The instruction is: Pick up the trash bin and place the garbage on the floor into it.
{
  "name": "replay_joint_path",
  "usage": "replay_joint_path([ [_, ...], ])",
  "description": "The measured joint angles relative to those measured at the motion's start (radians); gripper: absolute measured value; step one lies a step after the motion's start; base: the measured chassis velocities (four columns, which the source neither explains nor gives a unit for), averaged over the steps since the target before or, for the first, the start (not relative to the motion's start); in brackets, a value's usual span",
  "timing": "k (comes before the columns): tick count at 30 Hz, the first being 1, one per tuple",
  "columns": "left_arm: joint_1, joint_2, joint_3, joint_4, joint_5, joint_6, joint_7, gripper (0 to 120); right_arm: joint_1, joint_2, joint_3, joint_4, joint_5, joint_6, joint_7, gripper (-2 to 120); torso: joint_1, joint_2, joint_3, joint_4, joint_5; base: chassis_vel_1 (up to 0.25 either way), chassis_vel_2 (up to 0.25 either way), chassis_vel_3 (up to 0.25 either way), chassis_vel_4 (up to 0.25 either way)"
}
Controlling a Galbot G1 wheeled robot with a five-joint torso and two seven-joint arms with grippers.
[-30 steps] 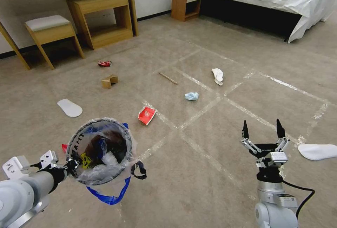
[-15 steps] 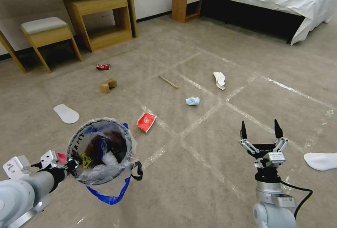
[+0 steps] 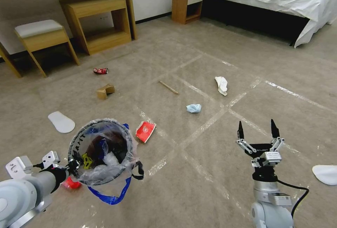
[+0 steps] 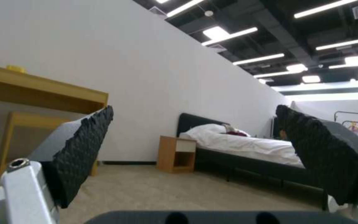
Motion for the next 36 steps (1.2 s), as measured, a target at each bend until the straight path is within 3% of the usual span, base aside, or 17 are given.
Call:
replay_joint_path([
  [36,-0.025,0.021,0.017,0.027,-0.002,0.000,-0.004,0,0.030,0.002,-0.009,-0.035,-0.010,-0.003,0.004,100,0.000,0.000,0.000,-0.0001,0.0000,-0.113,0.115,0.113,-0.116],
])
